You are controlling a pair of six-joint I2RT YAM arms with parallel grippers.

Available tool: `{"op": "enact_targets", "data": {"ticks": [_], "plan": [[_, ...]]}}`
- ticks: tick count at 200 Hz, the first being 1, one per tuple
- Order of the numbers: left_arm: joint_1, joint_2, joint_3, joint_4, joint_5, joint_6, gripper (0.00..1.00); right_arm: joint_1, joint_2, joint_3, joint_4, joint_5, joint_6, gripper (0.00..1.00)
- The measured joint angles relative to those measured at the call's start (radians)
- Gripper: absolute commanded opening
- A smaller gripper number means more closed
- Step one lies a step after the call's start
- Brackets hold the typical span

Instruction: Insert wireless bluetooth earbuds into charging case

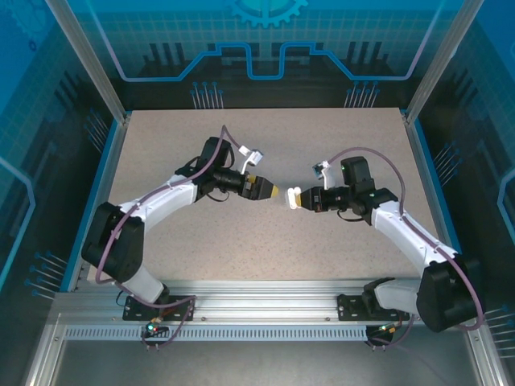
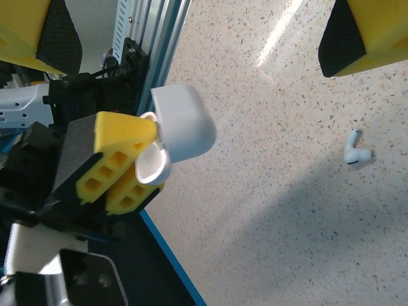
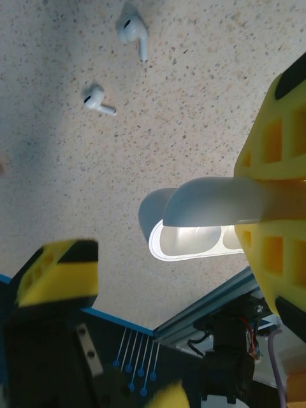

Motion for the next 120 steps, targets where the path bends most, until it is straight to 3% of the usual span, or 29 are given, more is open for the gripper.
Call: {"op": "enact_targets", "data": {"ticks": [58, 120], "plan": [[0.003, 0.092, 0.116, -0.064, 0.146, 0.065, 0.98, -0.034, 0.009, 0.0, 0.039, -0.153, -0.001, 0.14], [0.016, 0.253, 0.443, -0.354, 0.323, 0.298, 0.83, -0.072, 0.081, 0.071, -0.008, -0.323, -0.068, 0.13]]}}
